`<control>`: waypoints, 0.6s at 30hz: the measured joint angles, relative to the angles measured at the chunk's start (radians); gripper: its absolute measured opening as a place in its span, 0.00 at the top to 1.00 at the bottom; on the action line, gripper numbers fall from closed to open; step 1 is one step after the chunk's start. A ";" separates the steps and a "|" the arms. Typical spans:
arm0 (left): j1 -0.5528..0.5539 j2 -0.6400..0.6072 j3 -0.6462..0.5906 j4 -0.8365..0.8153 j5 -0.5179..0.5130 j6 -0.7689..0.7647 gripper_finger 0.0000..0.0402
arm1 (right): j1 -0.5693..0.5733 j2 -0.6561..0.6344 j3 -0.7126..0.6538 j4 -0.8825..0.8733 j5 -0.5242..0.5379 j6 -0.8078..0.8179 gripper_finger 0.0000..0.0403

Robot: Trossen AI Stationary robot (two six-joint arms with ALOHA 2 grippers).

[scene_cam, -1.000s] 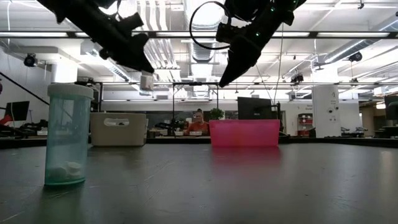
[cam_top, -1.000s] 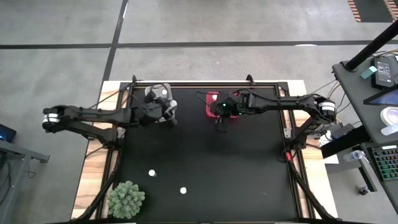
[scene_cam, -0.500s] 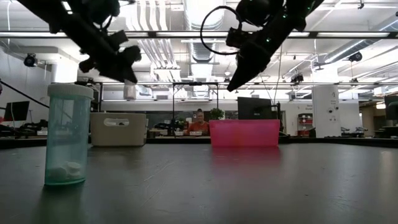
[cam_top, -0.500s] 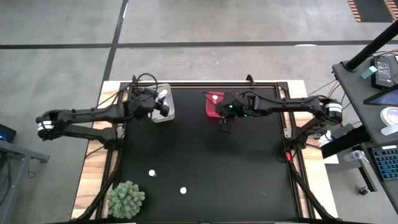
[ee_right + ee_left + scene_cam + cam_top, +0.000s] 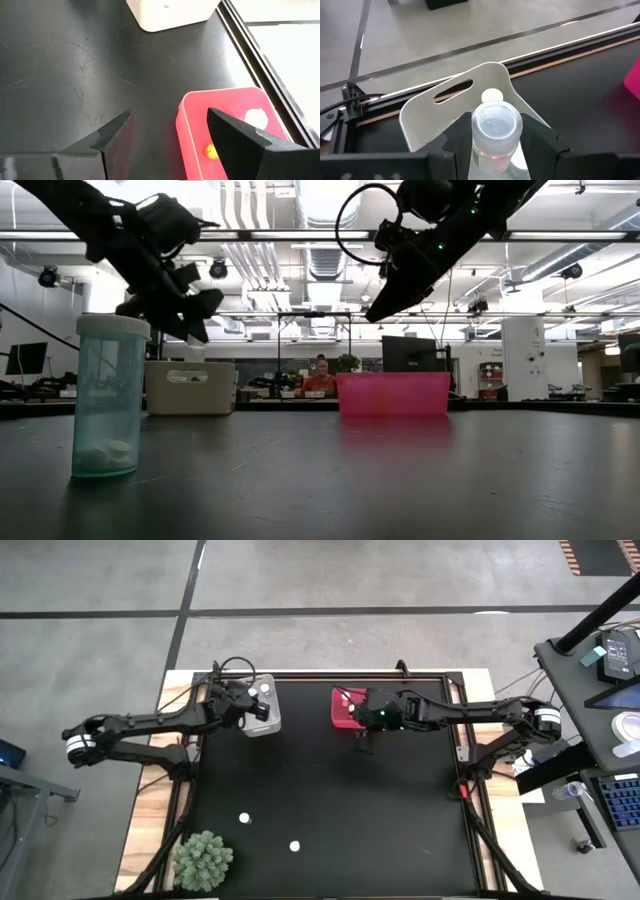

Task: Pick and place medicine bottles into bin by pill shape (circle, oval)
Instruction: Put the white capsule bottle into the gray bin

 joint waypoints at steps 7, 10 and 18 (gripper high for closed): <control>0.040 0.106 0.000 0.117 -0.003 0.029 0.70 | 0.000 0.002 -0.002 0.014 0.000 0.002 0.40; 0.072 0.151 0.001 0.135 -0.004 0.035 0.70 | 0.000 0.002 -0.005 0.012 0.000 0.011 0.40; 0.123 0.253 0.001 0.218 -0.004 0.037 0.70 | 0.000 0.002 -0.013 0.012 0.000 0.011 0.40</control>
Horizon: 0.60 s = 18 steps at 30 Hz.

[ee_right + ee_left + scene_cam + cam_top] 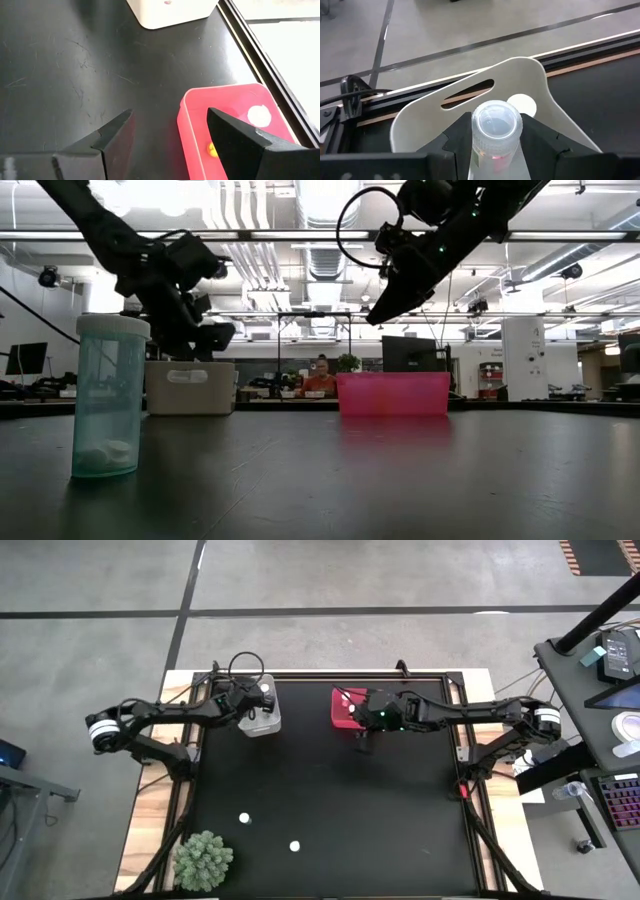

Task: Pick and place medicine bottles into bin by pill shape (circle, oval)
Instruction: Put the white capsule bottle into the gray bin

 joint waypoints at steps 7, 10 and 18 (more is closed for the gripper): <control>0.012 0.051 0.000 0.023 -0.001 0.000 0.70 | 0.000 0.000 -0.002 0.002 0.000 -0.001 0.40; 0.013 0.067 0.000 0.045 -0.001 0.000 0.69 | 0.000 0.000 -0.002 0.003 0.000 -0.002 0.40; 0.014 0.076 0.000 0.062 -0.001 0.000 0.61 | 0.000 0.000 -0.004 0.003 0.000 -0.002 0.40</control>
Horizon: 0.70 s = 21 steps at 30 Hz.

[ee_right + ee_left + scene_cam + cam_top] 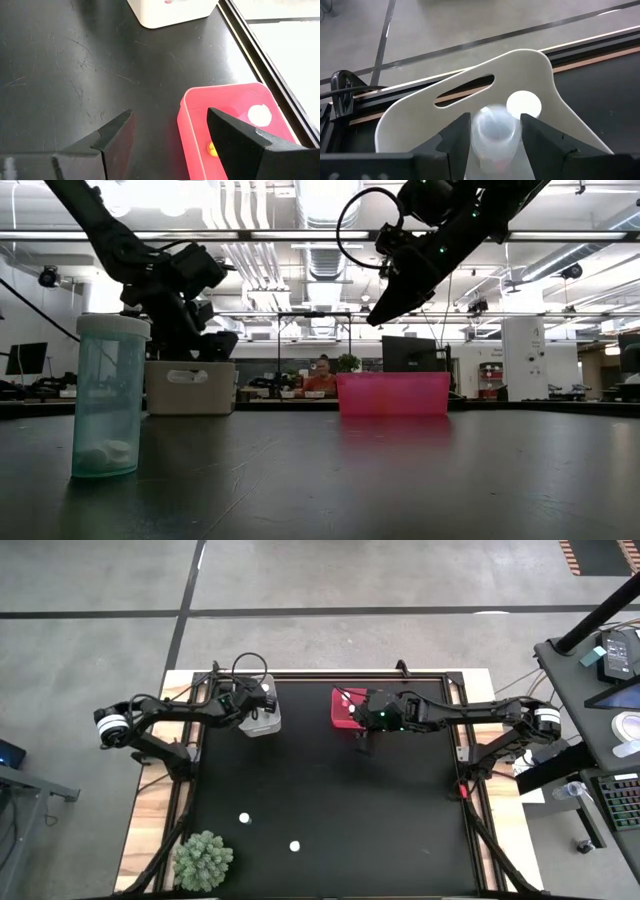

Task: Pick and place medicine bottles into bin by pill shape (circle, oval)
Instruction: Put the white capsule bottle into the gray bin, then put the blue tablet bottle into the red bin

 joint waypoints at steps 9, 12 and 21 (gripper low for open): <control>0.000 0.000 0.000 -0.001 0.000 0.000 0.60 | 0.000 0.000 -0.001 0.000 0.000 0.000 0.40; 0.000 -0.001 0.000 -0.001 0.000 0.000 0.60 | 0.000 0.000 -0.002 0.000 0.000 0.001 0.40; -0.004 -0.026 0.000 -0.003 0.002 0.030 0.60 | 0.000 0.000 -0.002 0.000 0.000 0.007 0.40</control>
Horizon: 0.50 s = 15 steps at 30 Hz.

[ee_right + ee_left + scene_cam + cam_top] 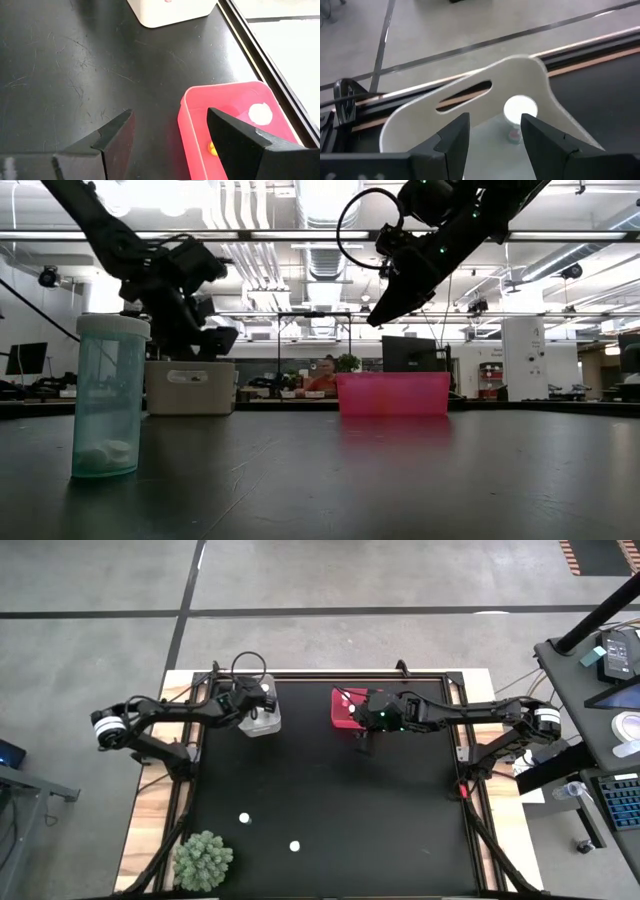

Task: Pick and place medicine bottles into bin by pill shape (circle, oval)
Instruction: Put the blue tablet bottle into the red bin

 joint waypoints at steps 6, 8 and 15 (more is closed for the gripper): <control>-0.018 -0.095 0.000 0.000 0.006 0.022 0.60 | 0.000 0.000 0.000 -0.001 0.000 0.003 0.40; -0.030 -0.137 0.000 -0.004 0.023 0.027 0.60 | 0.001 0.000 0.000 -0.001 0.000 0.006 0.40; -0.131 -0.292 0.000 -0.001 0.104 0.105 0.60 | 0.014 0.000 0.000 -0.004 0.000 0.009 0.40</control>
